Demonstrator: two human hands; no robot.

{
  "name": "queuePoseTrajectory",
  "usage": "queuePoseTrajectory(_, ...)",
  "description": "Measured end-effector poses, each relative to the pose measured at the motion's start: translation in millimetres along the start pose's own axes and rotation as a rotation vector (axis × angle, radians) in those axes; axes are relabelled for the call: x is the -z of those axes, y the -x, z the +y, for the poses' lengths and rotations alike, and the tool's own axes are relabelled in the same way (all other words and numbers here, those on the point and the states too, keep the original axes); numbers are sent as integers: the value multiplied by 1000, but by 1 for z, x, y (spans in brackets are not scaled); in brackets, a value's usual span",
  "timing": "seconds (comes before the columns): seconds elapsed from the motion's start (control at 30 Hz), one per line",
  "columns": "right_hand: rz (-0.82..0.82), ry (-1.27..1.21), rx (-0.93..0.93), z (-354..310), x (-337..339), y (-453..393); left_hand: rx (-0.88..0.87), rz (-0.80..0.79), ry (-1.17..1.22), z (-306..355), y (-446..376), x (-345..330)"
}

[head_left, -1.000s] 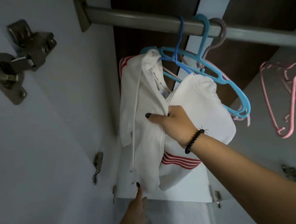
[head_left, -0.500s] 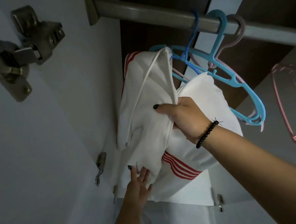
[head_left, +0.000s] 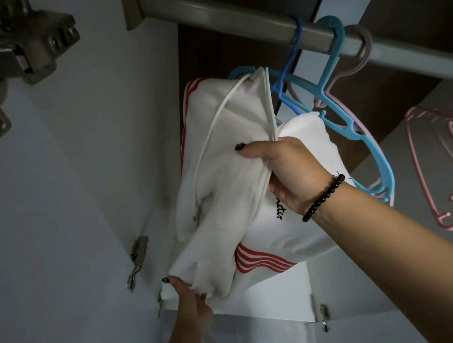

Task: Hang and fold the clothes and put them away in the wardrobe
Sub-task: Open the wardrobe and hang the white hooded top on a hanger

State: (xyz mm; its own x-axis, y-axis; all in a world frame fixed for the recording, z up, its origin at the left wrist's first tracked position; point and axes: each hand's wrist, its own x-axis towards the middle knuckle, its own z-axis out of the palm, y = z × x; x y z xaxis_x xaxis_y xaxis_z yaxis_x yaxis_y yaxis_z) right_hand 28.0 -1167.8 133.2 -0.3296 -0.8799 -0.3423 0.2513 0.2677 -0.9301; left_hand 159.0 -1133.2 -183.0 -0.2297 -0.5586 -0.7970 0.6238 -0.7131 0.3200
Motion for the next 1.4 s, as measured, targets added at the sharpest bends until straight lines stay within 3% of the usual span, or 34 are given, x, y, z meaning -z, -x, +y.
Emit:
queuePoseTrajectory(0.13,-5,4,12,-2,3,0,-51,-146,22,5,10,-2)
queuePoseTrajectory(0.27,19,-6,44,-1,4,-4,68,-389,-96,9,32,6)
queuePoseTrajectory(0.37,74,42,57,2,4,-10,-35,-576,-154,12,63,14)
queuePoseTrajectory(0.47,117,112,56,6,2,-18,35,-483,-431,28,102,13)
queuePoseTrajectory(0.57,106,135,54,15,-3,-22,-13,-456,-445,44,136,-11)
queuePoseTrajectory(0.67,97,174,48,24,-5,-21,-72,-391,-342,58,158,-40)
queuePoseTrajectory(0.9,-139,200,53,39,11,5,-57,-462,57,65,181,-79)
queuePoseTrajectory(1.03,198,238,415,65,39,64,10,-503,175,66,191,-91)
queuePoseTrajectory(1.1,383,196,455,88,47,96,37,-490,162,68,196,-95)
queuePoseTrajectory(1.17,445,85,249,107,49,113,57,-474,137,70,198,-99)
queuePoseTrajectory(1.27,122,-135,-397,127,47,107,53,-440,81,69,202,-104)
queuePoseTrajectory(1.3,13,-218,-513,134,46,102,53,-424,59,68,204,-105)
queuePoseTrajectory(1.4,-148,-570,-449,148,34,83,63,-401,-5,66,209,-108)
